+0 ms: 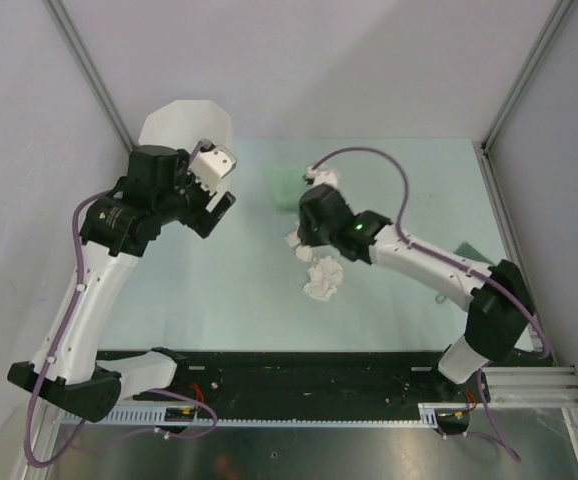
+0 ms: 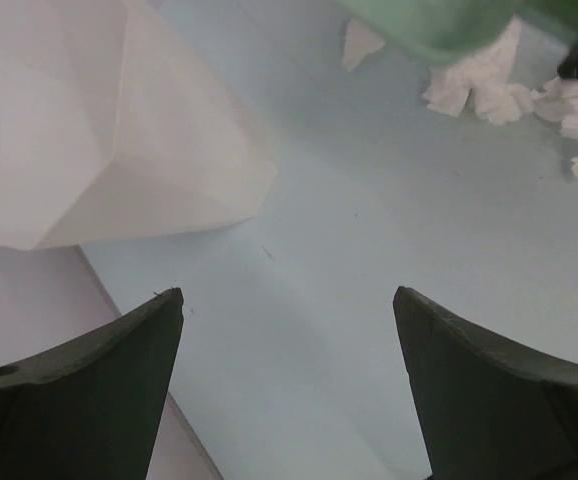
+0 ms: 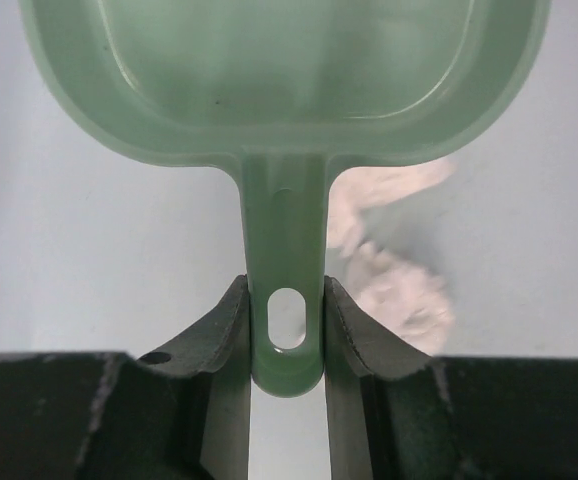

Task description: Sweep away the paper scraps from the table

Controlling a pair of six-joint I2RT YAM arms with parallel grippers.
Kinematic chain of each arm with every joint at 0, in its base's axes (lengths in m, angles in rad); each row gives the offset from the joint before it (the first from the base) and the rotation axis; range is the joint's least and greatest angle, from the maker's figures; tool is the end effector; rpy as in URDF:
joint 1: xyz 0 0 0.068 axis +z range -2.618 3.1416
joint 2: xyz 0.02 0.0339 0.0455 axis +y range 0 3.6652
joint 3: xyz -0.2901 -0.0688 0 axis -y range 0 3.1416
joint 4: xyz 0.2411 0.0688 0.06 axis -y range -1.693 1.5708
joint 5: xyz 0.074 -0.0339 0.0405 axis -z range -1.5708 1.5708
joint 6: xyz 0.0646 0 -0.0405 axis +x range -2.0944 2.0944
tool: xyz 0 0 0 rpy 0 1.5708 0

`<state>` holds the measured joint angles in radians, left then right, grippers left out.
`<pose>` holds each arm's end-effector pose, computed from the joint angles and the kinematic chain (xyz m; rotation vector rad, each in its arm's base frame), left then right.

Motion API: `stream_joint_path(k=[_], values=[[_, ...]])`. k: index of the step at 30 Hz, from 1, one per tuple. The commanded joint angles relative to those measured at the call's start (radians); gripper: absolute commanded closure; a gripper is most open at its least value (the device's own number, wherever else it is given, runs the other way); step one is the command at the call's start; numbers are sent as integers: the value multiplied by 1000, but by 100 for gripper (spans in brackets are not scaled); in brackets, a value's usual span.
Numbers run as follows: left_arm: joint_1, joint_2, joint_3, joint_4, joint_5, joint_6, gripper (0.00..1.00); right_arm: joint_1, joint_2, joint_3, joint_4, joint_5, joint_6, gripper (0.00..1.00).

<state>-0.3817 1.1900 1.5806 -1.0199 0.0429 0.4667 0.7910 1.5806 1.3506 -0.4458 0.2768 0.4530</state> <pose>0.2071 -0.0861 0.4486 0.9271 1.9945 0.0004 0.2780 0.2560 0.3219 -0.2289 2.2306 0.3724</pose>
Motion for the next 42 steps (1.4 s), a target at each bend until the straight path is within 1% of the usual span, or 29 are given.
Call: stream_joint_path(k=[1,3,4,6,7,10,14,15,18,21,26,27,29,30,32,33,36,39,42], values=[[17,-38,-19,27,-41,-28,9,138,48,-8,41,-2,111,100],[15,-43,-24,29,-41,-25,9,183,100,-7,51,-39,145,100],[15,-46,-25,29,-40,-25,9,189,125,-7,52,-86,154,100],[15,-49,-30,29,-41,-23,9,200,192,-7,42,-132,180,100],[17,-53,-33,29,-70,-22,9,215,211,-7,38,-149,193,100],[15,-55,-45,29,-74,-20,9,250,269,-7,65,-160,207,100],[15,-50,-56,32,-72,-20,9,254,331,-5,133,-206,243,100],[17,-50,-57,32,-71,-19,9,251,338,-7,139,-206,251,98],[15,-52,-68,32,-63,-19,9,246,367,-7,174,-215,260,87],[15,-47,-79,34,-66,-14,9,243,387,-2,206,-219,271,80],[15,-44,-85,37,-64,-13,9,226,430,7,237,-211,297,80],[15,-46,-85,37,-66,-13,9,223,435,12,234,-205,300,77],[15,-47,-85,37,-69,-8,9,226,434,18,216,-137,305,70],[15,-47,-88,37,-71,-8,9,232,432,21,214,-105,300,65],[17,-46,-88,37,-72,-5,9,237,429,24,223,-100,297,54],[15,-44,-90,37,-74,-7,9,238,427,27,232,-111,294,47],[15,-44,-93,37,-75,-5,9,249,418,30,268,-189,286,39],[15,-41,-91,38,-80,-3,9,267,412,36,323,-234,273,36],[15,-43,-88,38,-83,-5,9,274,427,47,380,-306,276,35]])
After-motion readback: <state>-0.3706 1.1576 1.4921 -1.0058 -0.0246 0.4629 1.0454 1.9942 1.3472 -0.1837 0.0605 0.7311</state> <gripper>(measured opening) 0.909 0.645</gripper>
